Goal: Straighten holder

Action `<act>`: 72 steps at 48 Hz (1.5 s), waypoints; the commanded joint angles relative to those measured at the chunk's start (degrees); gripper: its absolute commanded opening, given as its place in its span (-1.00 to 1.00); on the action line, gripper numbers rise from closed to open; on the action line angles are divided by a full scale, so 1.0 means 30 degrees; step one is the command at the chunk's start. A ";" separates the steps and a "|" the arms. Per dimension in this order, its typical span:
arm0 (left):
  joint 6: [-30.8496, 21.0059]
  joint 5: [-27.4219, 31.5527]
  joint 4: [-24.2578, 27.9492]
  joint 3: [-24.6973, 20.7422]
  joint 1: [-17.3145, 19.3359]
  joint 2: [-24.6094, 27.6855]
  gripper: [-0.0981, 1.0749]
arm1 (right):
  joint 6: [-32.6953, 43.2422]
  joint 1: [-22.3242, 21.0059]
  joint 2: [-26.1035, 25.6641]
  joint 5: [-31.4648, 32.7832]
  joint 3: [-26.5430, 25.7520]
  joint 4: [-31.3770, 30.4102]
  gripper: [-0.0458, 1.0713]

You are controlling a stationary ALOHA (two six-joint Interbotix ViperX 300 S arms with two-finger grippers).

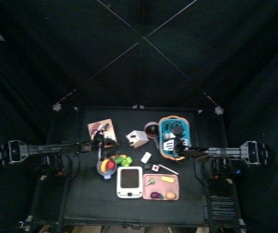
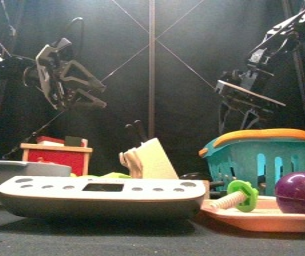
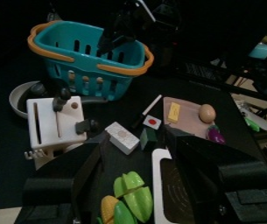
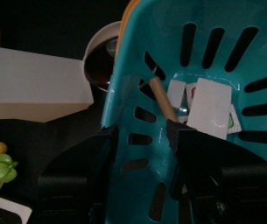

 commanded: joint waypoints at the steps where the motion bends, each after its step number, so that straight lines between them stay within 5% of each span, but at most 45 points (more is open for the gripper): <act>1: -0.0029 0.0264 -0.0176 -0.0176 0.0264 -0.0029 0.67 | 0.0264 0.0469 -0.0234 -0.1582 -0.0791 -0.2607 0.54; 6: -0.0088 0.1084 -0.1846 -0.0176 0.0645 0.0381 0.67 | 0.0234 0.0381 0.1465 -0.4219 -0.1699 -0.4512 0.43; 13: 0.0615 0.1523 -0.6562 -0.1055 0.1670 0.1553 0.61 | 0.0088 0.0469 0.3574 -0.5508 -0.2168 -0.4629 0.09; 19: 0.1289 0.1523 -0.9990 -0.2812 0.1846 0.3662 0.18 | 0.0264 0.0322 0.4512 -0.6680 -0.1816 -0.3809 -0.26; 28: 0.1260 0.2373 -1.0107 -0.5039 0.1992 0.6826 -0.40 | -0.0029 -0.0293 0.7002 -0.7119 -0.2725 -0.3457 -0.38; 44: 0.1260 0.4717 -1.0078 -0.6328 0.2168 0.8027 -0.40 | -0.0029 -0.1963 1.0137 -0.6768 -0.4453 -0.2402 -0.39; 57: 0.1260 0.5244 -1.0049 -0.6328 0.2021 0.7734 -0.40 | 0.0059 -0.1729 0.9141 -0.3955 -0.4570 -0.2256 -0.39; 72: 0.1260 0.6387 -1.0049 -0.6621 0.0908 0.7471 -0.40 | 0.0088 -0.1436 0.9697 -0.3691 -0.5684 -0.2607 -0.39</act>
